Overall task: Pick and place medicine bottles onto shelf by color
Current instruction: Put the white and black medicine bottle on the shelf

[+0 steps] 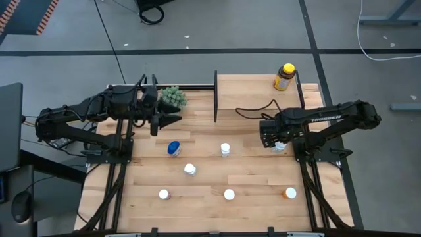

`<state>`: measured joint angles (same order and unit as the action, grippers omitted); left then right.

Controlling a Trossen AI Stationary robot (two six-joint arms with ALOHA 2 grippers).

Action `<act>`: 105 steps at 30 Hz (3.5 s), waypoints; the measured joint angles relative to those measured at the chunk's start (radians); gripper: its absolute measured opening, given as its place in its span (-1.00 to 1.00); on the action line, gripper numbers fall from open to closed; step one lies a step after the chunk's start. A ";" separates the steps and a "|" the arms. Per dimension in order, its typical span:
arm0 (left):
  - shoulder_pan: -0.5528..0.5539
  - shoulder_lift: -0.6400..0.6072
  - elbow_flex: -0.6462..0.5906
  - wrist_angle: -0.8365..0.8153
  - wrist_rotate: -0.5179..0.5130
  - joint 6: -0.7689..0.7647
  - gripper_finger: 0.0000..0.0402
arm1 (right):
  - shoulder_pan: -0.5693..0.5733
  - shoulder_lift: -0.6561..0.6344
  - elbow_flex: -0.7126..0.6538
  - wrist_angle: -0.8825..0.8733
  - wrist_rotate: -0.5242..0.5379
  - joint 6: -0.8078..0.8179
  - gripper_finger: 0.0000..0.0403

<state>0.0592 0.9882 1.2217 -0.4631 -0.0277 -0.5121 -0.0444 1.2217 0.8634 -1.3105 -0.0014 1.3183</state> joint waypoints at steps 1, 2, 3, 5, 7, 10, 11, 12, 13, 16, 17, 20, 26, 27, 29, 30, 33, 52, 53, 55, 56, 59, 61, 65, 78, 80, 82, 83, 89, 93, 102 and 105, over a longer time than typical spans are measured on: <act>-0.002 0.000 0.000 0.000 0.000 0.000 0.14 | 0.000 0.000 -0.010 0.004 -0.002 0.005 0.69; -0.003 0.000 0.000 0.000 0.000 0.000 0.14 | 0.000 0.000 -0.020 0.005 -0.004 0.008 0.69; -0.003 0.000 0.000 0.000 0.000 0.000 0.14 | 0.000 0.000 -0.029 0.005 -0.008 0.009 0.69; -0.003 0.000 0.000 0.000 0.000 0.000 0.14 | 0.000 0.000 -0.042 0.009 -0.008 0.006 0.69; -0.003 0.000 0.000 0.000 0.000 -0.001 0.14 | 0.000 0.000 -0.051 0.017 -0.008 0.003 0.69; -0.003 0.000 0.000 0.000 0.000 -0.003 0.14 | 0.000 0.000 -0.063 0.052 -0.008 -0.009 0.69; -0.003 0.000 0.000 0.000 0.000 -0.005 0.14 | 0.000 0.000 -0.066 0.055 -0.008 -0.013 0.69; -0.003 0.000 0.000 0.000 0.000 -0.007 0.14 | 0.000 0.000 -0.069 0.054 -0.008 -0.013 0.68; -0.003 0.000 0.000 0.000 0.000 -0.008 0.14 | 0.000 0.000 -0.072 0.052 -0.007 -0.013 0.68; -0.003 0.000 0.000 0.001 -0.001 -0.018 0.14 | 0.000 0.000 -0.083 0.054 -0.008 -0.015 0.64; -0.003 0.000 0.000 0.001 -0.001 -0.022 0.14 | 0.000 0.000 -0.087 0.053 -0.011 -0.019 0.62; -0.003 0.000 0.000 0.001 -0.001 -0.027 0.14 | 0.000 0.000 -0.096 0.054 -0.014 -0.028 0.53; -0.003 0.000 0.000 0.001 -0.001 -0.029 0.14 | 0.000 0.000 -0.098 0.064 -0.010 -0.033 0.30; -0.003 0.000 0.000 0.001 -0.001 -0.029 0.14 | 0.000 0.000 -0.098 0.064 -0.009 -0.038 0.26; -0.003 0.000 0.000 0.001 -0.001 -0.029 0.14 | 0.000 0.000 -0.096 0.065 -0.010 -0.043 0.17; -0.003 0.000 0.000 0.000 -0.001 -0.029 0.14 | 0.000 0.000 -0.096 0.065 -0.010 -0.043 0.13; -0.003 0.000 0.000 0.001 -0.001 -0.029 0.14 | 0.000 0.000 -0.087 0.059 -0.016 -0.047 0.06; -0.003 0.000 0.000 0.002 -0.001 -0.028 0.14 | -0.234 0.010 0.456 -0.263 0.078 -0.233 0.08; -0.003 0.000 0.000 0.002 -0.001 -0.028 0.14 | -0.263 0.016 0.474 -0.261 0.080 -0.257 0.08; -0.003 0.000 0.000 0.002 -0.001 -0.028 0.14 | -0.321 0.031 0.503 -0.259 0.083 -0.307 0.08; -0.003 0.000 0.000 0.003 -0.001 -0.028 0.14 | -0.348 0.034 0.515 -0.259 0.084 -0.331 0.08; -0.003 0.000 0.000 0.002 -0.001 -0.030 0.14 | -0.424 0.046 0.546 -0.261 0.084 -0.392 0.08; -0.003 0.000 0.000 0.002 -0.001 -0.040 0.14 | -0.470 0.059 0.570 -0.260 0.084 -0.429 0.08; -0.003 0.000 0.000 0.002 -0.001 -0.053 0.14 | -0.557 0.086 0.630 -0.261 0.083 -0.513 0.08; -0.003 0.000 0.000 0.001 0.006 -0.052 0.14 | -0.723 0.127 0.682 -0.261 0.053 -0.737 0.08; -0.003 0.000 0.000 0.001 0.006 -0.052 0.14 | -0.733 0.125 0.682 -0.261 0.053 -0.787 0.08; -0.003 0.000 0.000 0.001 0.006 -0.052 0.14 | -0.743 0.125 0.682 -0.261 0.055 -0.834 0.08; -0.003 0.000 0.000 0.001 0.006 -0.052 0.14 | -0.747 0.125 0.682 -0.261 0.058 -0.859 0.08; -0.003 0.000 0.000 0.001 0.007 -0.052 0.14 | -0.759 0.125 0.682 -0.261 0.068 -1.044 0.08; -0.003 0.000 0.000 0.001 0.007 -0.052 0.14 | -0.759 0.125 0.682 -0.261 0.075 -1.141 0.08; -0.003 0.000 0.000 0.001 0.007 -0.052 0.14 | -0.758 0.088 0.641 -0.260 0.054 -1.240 0.08; -0.003 0.000 0.000 0.001 0.007 -0.058 0.14 | -0.748 0.045 0.605 -0.261 0.049 -1.243 0.10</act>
<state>0.0563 0.9878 1.2217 -0.4622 -0.0204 -0.5701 -0.7929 1.2662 1.4681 -1.5711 0.0478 0.0757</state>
